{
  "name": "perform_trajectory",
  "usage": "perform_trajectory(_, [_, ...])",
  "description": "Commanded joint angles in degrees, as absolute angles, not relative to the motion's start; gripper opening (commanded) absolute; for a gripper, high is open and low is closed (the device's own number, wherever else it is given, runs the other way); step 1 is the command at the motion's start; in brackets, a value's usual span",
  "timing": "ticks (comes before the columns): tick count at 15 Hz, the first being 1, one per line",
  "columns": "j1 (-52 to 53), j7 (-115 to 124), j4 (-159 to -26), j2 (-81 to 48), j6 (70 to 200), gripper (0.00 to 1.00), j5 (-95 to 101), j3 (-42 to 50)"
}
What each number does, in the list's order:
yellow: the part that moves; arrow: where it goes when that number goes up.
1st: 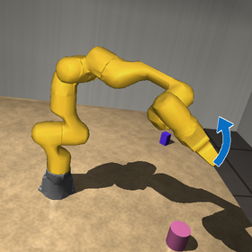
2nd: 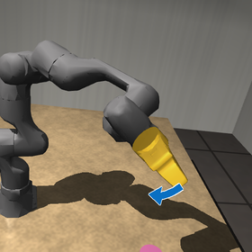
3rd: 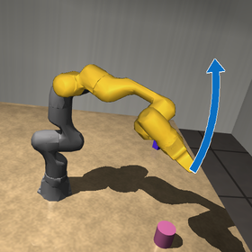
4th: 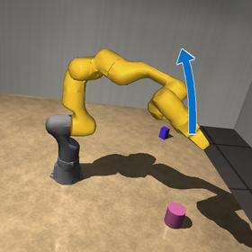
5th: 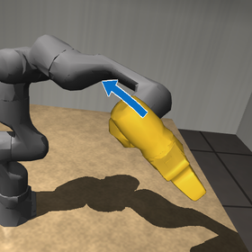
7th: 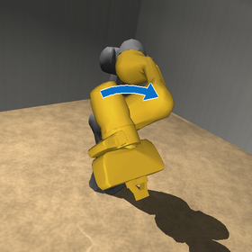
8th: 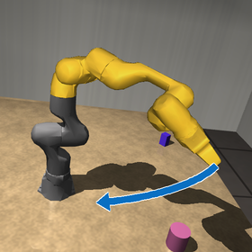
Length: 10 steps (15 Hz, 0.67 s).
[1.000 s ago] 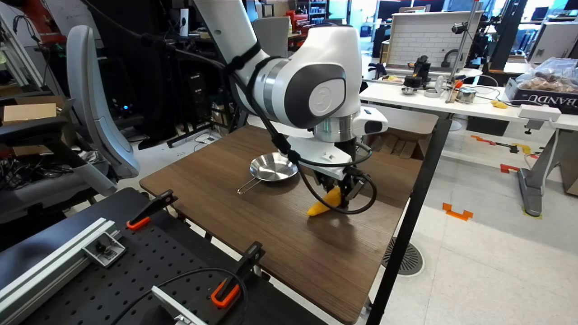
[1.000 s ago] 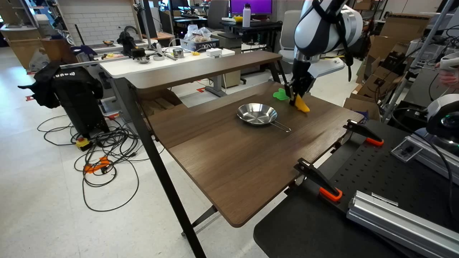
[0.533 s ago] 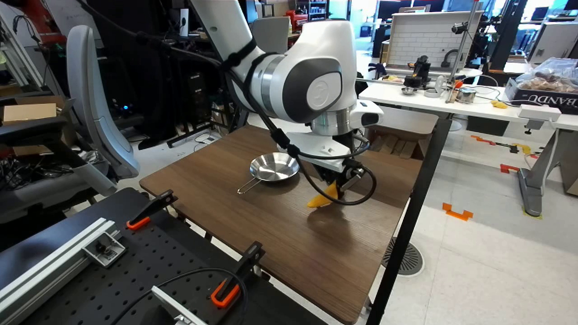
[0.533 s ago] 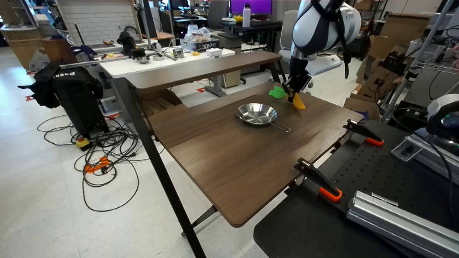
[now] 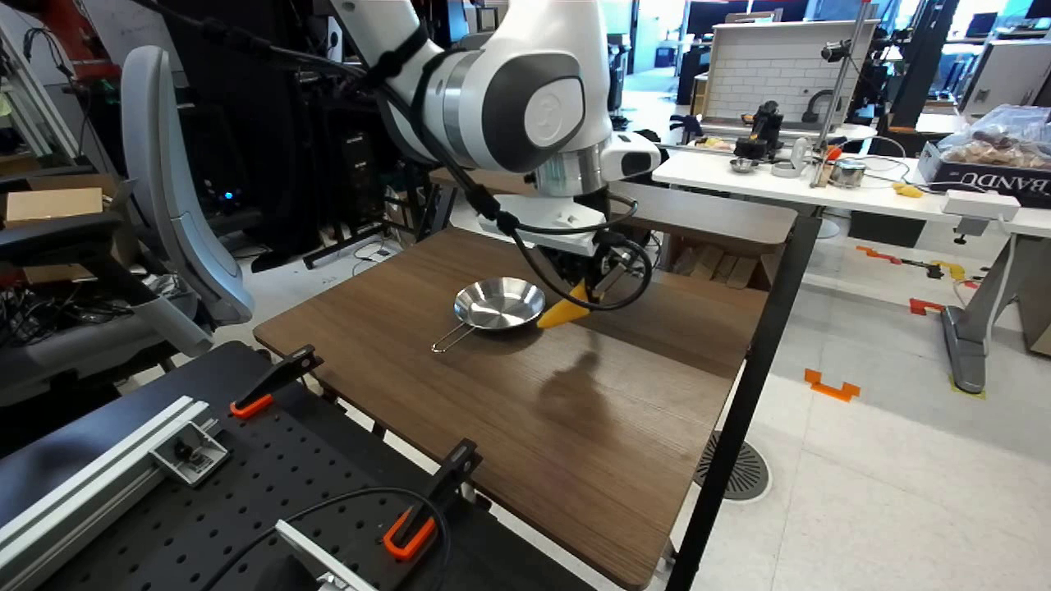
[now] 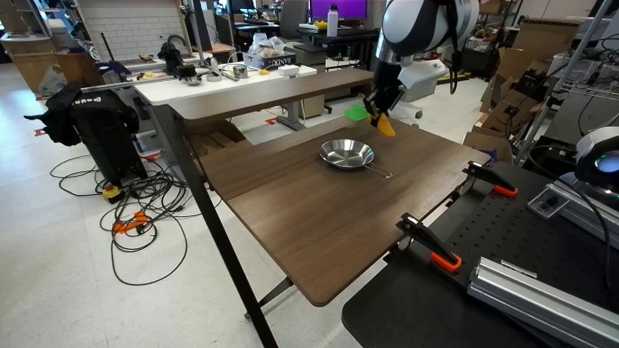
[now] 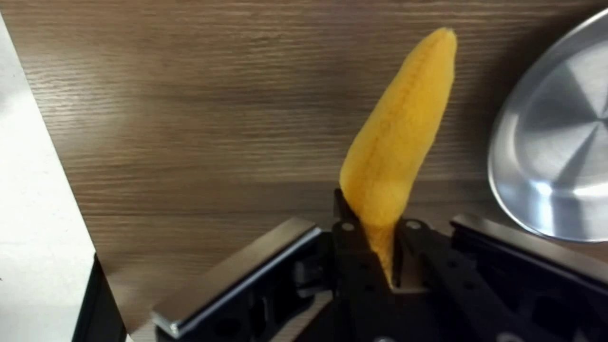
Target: Put the carrot plushie on the pan
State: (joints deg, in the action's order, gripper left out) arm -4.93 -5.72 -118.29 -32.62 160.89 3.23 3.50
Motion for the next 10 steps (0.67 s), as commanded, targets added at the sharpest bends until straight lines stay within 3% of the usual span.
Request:
perform_trajectory(1, [-4.1, -6.1, -120.8, -29.1, 161.1, 0.03, 3.0, 1.2])
perform_trajectory(10, [-1.6, -6.1, -121.3, -28.9, 160.6, 0.03, 2.4, -3.6])
